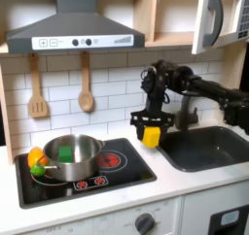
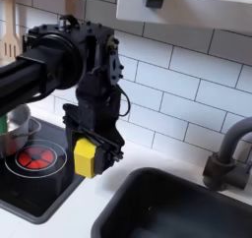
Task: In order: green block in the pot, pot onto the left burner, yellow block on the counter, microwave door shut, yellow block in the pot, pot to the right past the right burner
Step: 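Take the yellow block out of the sink and put it on the counter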
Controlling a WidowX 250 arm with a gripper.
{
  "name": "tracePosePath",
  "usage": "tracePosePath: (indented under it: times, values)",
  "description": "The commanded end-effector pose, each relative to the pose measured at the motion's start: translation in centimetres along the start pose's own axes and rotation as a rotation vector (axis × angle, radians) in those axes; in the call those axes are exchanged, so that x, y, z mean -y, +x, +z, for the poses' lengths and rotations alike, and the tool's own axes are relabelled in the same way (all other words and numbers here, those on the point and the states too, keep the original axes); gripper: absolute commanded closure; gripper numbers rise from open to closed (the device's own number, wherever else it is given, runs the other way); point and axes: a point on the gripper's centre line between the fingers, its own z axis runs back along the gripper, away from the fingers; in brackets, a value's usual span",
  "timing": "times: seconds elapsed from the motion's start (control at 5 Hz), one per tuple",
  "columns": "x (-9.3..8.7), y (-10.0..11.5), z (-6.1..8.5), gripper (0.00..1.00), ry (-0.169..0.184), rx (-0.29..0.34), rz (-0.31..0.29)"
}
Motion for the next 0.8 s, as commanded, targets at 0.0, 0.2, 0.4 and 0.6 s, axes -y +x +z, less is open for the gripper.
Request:
tracePosePath:
  times: [0.0,0.2,0.4,0.6]
  values:
    - [0.2,1.4,-1.3,1.00,-0.018,-0.018,-0.023]
    - [0.2,1.8,-2.2,1.00,-0.044,-0.039,-0.027]
    - [0.8,2.1,-2.9,0.00,-0.055,-0.059,-0.043]
    - [0.6,2.1,-3.0,0.00,-0.050,-0.065,-0.039]
